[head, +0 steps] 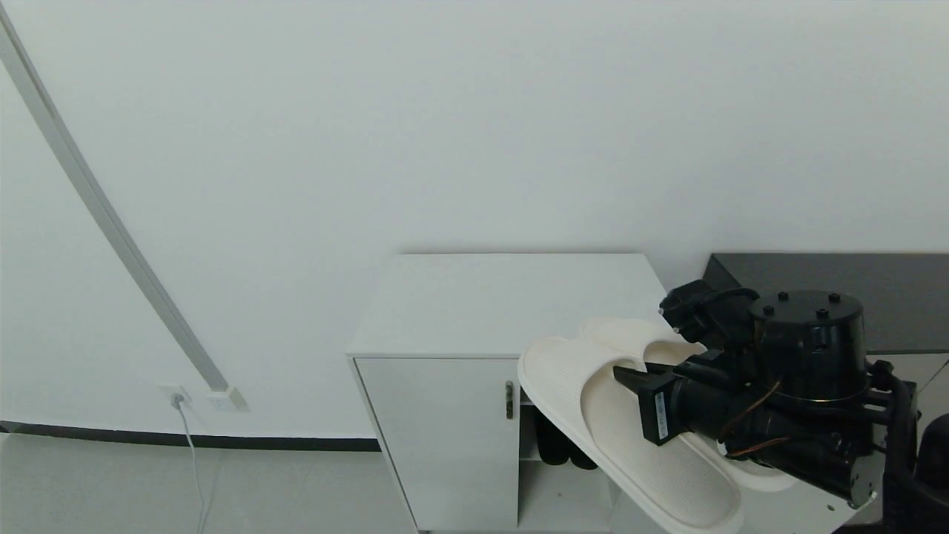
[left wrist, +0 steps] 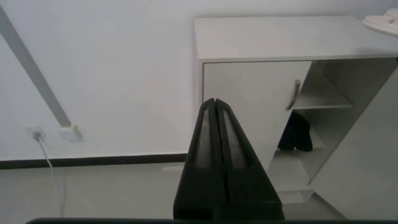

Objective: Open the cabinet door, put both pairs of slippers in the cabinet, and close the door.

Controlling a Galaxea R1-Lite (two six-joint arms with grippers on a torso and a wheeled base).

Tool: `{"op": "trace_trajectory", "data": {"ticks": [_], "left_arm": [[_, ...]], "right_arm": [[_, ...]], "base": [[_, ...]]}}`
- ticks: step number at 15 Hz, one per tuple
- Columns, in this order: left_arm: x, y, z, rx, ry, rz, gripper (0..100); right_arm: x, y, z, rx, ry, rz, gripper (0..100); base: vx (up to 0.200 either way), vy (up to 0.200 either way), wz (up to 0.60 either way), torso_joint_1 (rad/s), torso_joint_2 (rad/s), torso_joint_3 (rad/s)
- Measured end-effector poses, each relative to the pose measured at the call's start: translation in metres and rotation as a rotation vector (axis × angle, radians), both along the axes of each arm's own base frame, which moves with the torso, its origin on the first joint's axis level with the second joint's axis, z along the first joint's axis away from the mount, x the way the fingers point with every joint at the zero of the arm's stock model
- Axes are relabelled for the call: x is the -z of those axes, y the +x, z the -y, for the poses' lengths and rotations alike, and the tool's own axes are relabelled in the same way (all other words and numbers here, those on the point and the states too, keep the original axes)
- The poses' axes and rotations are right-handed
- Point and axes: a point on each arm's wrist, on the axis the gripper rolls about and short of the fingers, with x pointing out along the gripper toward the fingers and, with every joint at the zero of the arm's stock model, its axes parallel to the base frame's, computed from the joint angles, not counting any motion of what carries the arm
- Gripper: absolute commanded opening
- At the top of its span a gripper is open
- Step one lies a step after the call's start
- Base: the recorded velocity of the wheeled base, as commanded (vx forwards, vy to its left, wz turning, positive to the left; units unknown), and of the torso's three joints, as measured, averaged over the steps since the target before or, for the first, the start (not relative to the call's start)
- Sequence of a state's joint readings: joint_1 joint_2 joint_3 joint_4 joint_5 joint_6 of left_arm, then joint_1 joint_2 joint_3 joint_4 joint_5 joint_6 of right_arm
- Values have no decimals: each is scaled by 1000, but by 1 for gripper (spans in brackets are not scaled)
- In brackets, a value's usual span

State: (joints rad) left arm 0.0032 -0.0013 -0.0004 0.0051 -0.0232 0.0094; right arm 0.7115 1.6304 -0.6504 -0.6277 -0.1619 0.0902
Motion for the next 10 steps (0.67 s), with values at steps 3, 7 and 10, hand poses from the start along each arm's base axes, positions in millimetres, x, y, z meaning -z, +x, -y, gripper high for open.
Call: {"op": "trace_trajectory", "data": {"ticks": [3,7,10], "left_arm": [[0,0,0,2,0,-1,0],[0,0,0,1,0,1,0],[0,0,0,-1,0,1,0]], "right_arm": [[1,0,0,0,-5,-3,0],[4,-1,1,-4,-24,-6,0],[5,-1,1,-4,-26,-9,0]], "base": [[0,0,0,0,0,0],[0,0,-150,2,-2,1],[0,0,-400,-5,0,2]]}}
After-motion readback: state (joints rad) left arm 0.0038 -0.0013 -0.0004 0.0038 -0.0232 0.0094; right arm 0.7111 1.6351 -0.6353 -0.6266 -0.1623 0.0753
